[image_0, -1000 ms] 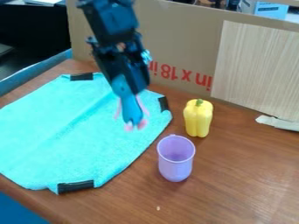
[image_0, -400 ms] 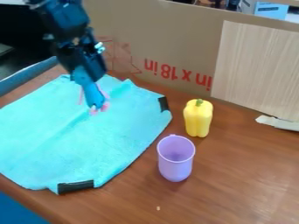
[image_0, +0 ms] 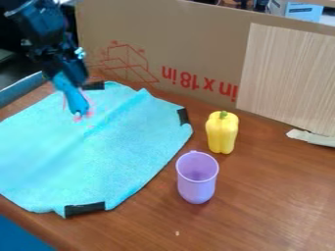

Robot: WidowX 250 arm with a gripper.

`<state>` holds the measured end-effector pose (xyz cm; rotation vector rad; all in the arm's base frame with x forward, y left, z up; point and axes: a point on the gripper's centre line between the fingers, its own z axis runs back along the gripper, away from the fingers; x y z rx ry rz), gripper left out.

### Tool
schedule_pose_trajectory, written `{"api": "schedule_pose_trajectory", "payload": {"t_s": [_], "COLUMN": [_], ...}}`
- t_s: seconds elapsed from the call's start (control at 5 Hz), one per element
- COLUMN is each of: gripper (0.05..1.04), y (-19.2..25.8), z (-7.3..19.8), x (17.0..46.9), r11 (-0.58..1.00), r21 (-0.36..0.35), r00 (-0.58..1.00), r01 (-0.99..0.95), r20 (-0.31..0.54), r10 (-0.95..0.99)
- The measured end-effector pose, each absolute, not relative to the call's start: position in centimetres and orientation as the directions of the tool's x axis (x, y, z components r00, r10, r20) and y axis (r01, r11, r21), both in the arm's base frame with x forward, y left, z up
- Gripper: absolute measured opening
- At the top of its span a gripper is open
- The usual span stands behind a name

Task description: Put the blue figure on left edge of the cloth

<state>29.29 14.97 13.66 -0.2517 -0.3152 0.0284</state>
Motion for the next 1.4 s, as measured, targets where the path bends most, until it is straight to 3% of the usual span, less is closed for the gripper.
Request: {"api": "schedule_pose_trajectory", "payload": {"t_s": [0.4, 0.8, 1.4], "gripper": [0.646, 0.647, 0.647], "y": [20.4, 22.6, 24.1], "z": [12.3, 10.0, 8.0], "x": [29.7, 29.7, 27.6], "r11": [0.967, 0.984, 0.994], "r21": [-0.248, -0.154, -0.087], "r00": [0.955, 0.962, 0.971], "r01": [-0.057, -0.086, -0.059], "r20": [0.268, 0.243, 0.227], "r10": [0.125, 0.122, 0.077]}}
